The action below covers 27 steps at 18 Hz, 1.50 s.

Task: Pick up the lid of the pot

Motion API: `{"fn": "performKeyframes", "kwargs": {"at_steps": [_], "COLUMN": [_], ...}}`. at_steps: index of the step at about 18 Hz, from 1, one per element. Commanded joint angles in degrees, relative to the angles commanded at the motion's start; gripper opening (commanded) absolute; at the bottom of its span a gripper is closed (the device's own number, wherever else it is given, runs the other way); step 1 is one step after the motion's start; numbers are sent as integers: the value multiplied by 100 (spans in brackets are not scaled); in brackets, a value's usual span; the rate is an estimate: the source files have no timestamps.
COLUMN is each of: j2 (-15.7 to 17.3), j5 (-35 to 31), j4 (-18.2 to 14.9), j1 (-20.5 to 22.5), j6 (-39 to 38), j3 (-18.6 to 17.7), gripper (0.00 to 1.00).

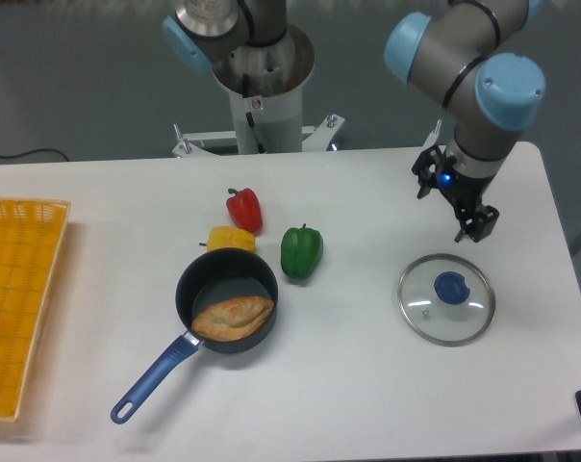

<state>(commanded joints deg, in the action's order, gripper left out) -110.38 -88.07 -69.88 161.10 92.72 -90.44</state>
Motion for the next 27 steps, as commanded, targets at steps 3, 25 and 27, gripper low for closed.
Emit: {"fn": "performKeyframes", "kwargs": {"at_steps": [3,25,27], "j2": [-237,-959,-906], "j5": [-158,-589,-589], "j4": [378,1214,1214], "j1": [-87,-519,-492], "j6": [88,106,132], "j3": [26,308,299], "gripper": [100,100,100]}}
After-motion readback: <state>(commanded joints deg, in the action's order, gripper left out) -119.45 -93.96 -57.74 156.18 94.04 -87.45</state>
